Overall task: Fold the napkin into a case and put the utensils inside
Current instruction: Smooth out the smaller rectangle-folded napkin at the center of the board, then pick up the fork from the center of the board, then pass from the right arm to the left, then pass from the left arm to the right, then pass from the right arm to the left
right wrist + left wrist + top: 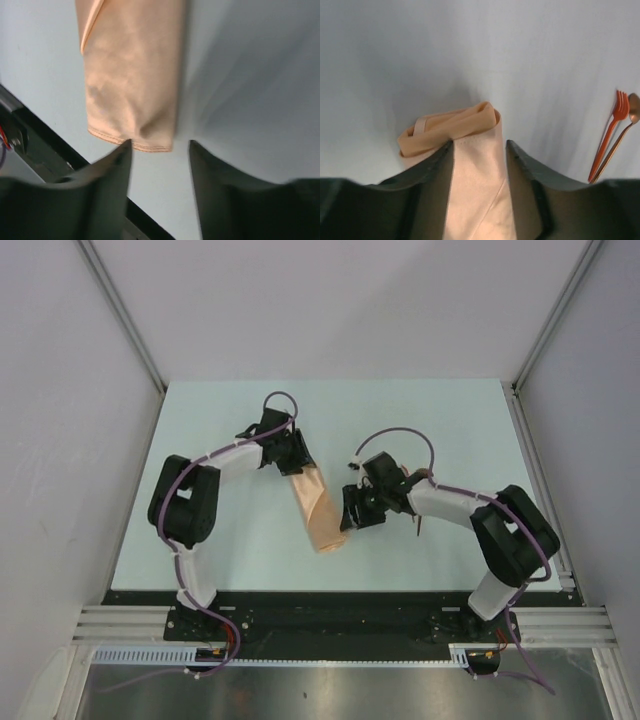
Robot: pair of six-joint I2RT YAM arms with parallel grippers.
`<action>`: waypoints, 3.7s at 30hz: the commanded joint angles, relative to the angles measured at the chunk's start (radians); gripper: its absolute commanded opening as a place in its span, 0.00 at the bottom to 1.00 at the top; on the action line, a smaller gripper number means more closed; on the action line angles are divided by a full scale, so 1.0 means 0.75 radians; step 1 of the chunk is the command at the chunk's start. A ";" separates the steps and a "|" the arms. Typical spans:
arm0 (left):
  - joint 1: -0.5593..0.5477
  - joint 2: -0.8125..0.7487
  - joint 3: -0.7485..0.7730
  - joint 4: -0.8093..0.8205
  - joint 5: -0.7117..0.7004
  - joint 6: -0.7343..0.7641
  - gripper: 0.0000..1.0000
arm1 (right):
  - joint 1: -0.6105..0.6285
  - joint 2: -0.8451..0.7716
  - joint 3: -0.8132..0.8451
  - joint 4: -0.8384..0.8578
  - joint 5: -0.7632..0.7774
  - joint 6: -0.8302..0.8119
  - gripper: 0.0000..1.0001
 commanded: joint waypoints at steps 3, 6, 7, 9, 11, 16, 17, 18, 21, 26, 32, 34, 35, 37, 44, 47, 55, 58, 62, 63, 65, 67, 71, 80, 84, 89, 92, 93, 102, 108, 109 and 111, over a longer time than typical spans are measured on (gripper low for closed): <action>-0.084 -0.316 0.048 -0.122 -0.088 0.090 0.65 | -0.269 -0.122 0.160 -0.227 0.353 0.001 0.76; -0.161 -0.455 0.019 -0.187 -0.102 0.146 0.72 | -0.338 -0.031 0.264 -0.290 0.508 -0.073 0.82; -0.186 -0.490 -0.001 -0.192 -0.098 0.162 0.72 | -0.349 -0.006 0.311 -0.284 0.555 -0.093 0.83; -0.261 -0.568 -0.075 -0.188 -0.051 0.199 0.72 | -0.367 0.053 0.362 -0.288 0.625 -0.141 0.84; -0.345 -0.654 -0.118 -0.188 -0.012 0.231 0.68 | -0.373 0.131 0.436 -0.301 0.720 -0.165 0.83; -0.464 -0.795 -0.326 -0.092 0.137 0.226 0.60 | -0.392 0.282 0.539 -0.327 0.791 -0.173 0.80; -0.492 -0.837 -0.361 -0.061 0.149 0.201 0.60 | -0.390 0.299 0.547 -0.331 0.819 -0.173 0.78; -0.503 -0.850 -0.416 -0.014 0.160 0.193 0.59 | -0.392 0.315 0.575 -0.341 0.833 -0.167 0.77; -0.554 -0.860 -0.455 0.011 0.164 0.187 0.59 | -0.394 0.350 0.608 -0.360 0.876 -0.173 0.74; -0.609 -0.842 -0.484 0.051 0.166 0.166 0.59 | -0.400 0.385 0.645 -0.372 0.866 -0.178 0.68; -0.620 -0.789 -0.472 0.072 0.144 0.138 0.61 | -0.431 0.493 0.715 -0.368 0.813 -0.212 0.18; -0.620 -0.795 -0.484 0.094 0.129 0.121 0.66 | -0.420 0.428 0.644 -0.311 0.777 -0.196 0.00; -0.620 -0.803 -0.508 0.151 0.125 0.111 0.70 | -0.410 0.369 0.598 -0.274 0.728 -0.174 0.00; -0.620 -0.836 -0.533 0.247 0.109 0.101 0.74 | -0.402 0.116 0.413 -0.125 0.436 -0.084 0.00; -0.613 -0.830 -0.529 0.430 0.168 0.101 0.79 | -0.365 -0.513 -0.109 0.694 -0.042 0.654 0.00; -0.613 -0.840 -0.515 0.420 0.164 0.121 0.80 | -0.355 -0.613 -0.179 0.799 -0.044 0.769 0.00; -0.611 -0.864 -0.625 0.739 0.450 -0.055 0.54 | -0.341 -0.738 -0.496 1.241 -0.066 1.166 0.00; -0.589 -0.869 -0.603 0.568 0.511 0.012 0.08 | -0.400 -0.752 -0.474 1.215 -0.215 1.097 0.03; -0.579 -0.924 -0.527 0.144 0.518 0.256 0.00 | -0.518 -0.767 -0.280 0.630 -0.526 0.591 0.49; -0.579 -0.942 -0.529 0.036 0.522 0.333 0.00 | -0.525 -0.756 -0.217 0.496 -0.553 0.474 0.61; -0.579 -1.016 -0.535 -0.052 0.536 0.397 0.00 | -0.500 -0.736 -0.019 0.121 -0.576 0.125 0.70; -0.579 -1.083 -0.533 -0.175 0.548 0.475 0.00 | -0.476 -0.713 0.078 -0.065 -0.553 -0.042 0.77; -0.579 -1.161 -0.507 -0.347 0.526 0.587 0.00 | -0.453 -0.695 0.150 -0.213 -0.659 -0.204 0.75; -0.581 -1.155 -0.507 -0.478 0.522 0.688 0.00 | -0.265 -0.558 0.238 -0.366 -0.672 -0.325 0.53; -0.581 -1.143 -0.507 -0.482 0.532 0.702 0.00 | -0.230 -0.509 0.252 -0.382 -0.696 -0.339 0.34; -0.581 -1.116 -0.511 -0.488 0.550 0.706 0.00 | -0.220 -0.478 0.267 -0.401 -0.696 -0.357 0.22; -0.581 -1.110 -0.496 -0.499 0.530 0.708 0.00 | -0.212 -0.464 0.267 -0.403 -0.743 -0.351 0.00; -0.577 -1.108 -0.484 -0.519 0.487 0.684 0.00 | -0.208 -0.470 0.246 -0.397 -0.727 -0.315 0.00; -0.341 -1.224 -0.580 -0.217 0.129 0.277 0.65 | -0.273 -0.885 -0.395 0.275 -0.335 0.739 0.00; -0.237 -1.447 -0.913 0.231 0.102 -0.201 0.73 | -0.093 -1.226 -0.705 0.585 0.225 1.070 0.00; -0.239 -1.526 -1.013 0.323 0.094 -0.267 0.80 | -0.055 -1.243 -0.758 0.634 0.319 1.115 0.00; -0.239 -1.578 -1.073 0.505 0.054 -0.402 0.84 | -0.024 -1.278 -0.799 0.711 0.391 1.154 0.00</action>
